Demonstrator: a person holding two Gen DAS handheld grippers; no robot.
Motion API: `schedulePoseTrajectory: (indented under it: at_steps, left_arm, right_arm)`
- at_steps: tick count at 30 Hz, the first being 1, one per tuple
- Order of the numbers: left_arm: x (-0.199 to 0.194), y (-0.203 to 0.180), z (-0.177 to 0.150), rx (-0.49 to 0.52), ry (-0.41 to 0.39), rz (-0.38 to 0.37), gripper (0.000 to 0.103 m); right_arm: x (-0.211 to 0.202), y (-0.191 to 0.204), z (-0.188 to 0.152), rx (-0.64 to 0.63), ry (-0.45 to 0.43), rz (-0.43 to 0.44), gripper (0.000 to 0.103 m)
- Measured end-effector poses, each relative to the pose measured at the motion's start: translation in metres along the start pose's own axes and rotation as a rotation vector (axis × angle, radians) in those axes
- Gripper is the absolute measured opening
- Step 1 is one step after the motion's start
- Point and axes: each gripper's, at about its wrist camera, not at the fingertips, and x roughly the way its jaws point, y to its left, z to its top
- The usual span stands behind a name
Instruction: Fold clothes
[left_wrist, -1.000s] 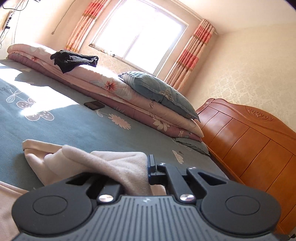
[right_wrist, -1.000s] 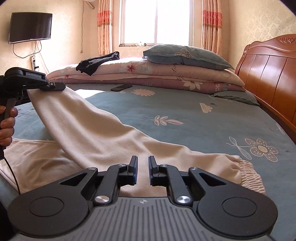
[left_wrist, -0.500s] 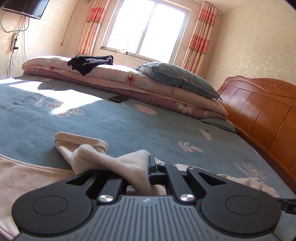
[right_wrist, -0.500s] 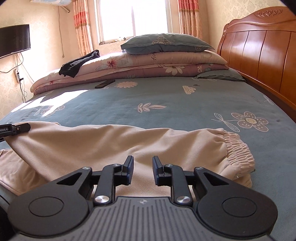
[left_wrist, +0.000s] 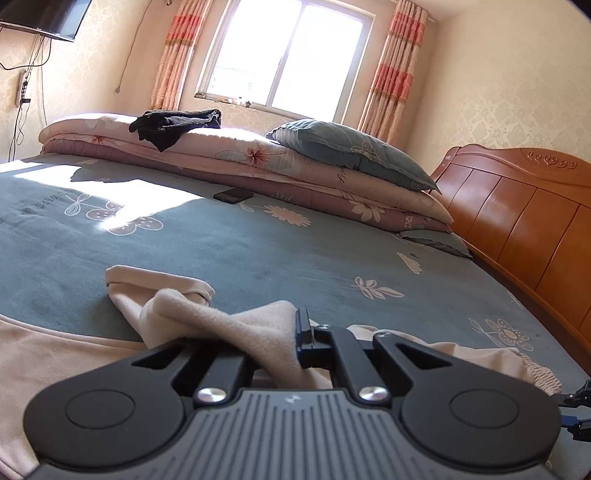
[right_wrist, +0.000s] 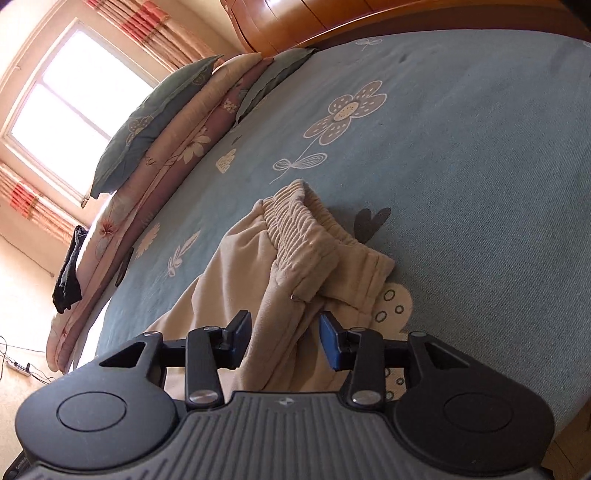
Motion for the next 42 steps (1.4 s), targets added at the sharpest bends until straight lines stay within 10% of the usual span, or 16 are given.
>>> schedulePoseTrajectory:
  at_steps: [4, 6, 9, 16, 25, 42]
  left_arm:
    - [-0.001, 0.0, -0.001, 0.001, 0.006, 0.004, 0.002]
    - [-0.003, 0.0, 0.0, 0.005, 0.003, 0.007, 0.002]
    - [-0.012, 0.001, 0.004, 0.008, -0.019, 0.004, 0.002]
    - [-0.049, -0.006, -0.004, 0.078, -0.048, -0.027, 0.002]
    - [-0.002, 0.011, -0.068, 0.169, 0.224, 0.103, 0.004]
    - [0.009, 0.023, -0.07, 0.16, 0.36, 0.081, 0.011]
  right_arm:
    - [0.015, 0.001, -0.001, -0.014, -0.003, 0.0, 0.047]
    - [0.02, 0.006, -0.002, -0.059, -0.029, -0.037, 0.018]
    - [0.016, 0.018, -0.001, -0.136, -0.07, -0.055, 0.016]
    - [-0.013, 0.024, 0.028, -0.184, -0.115, -0.02, 0.016]
    - [0.008, -0.012, 0.009, -0.136, -0.028, -0.092, 0.016]
    - [0.001, 0.005, 0.004, -0.176, -0.021, -0.208, 0.03]
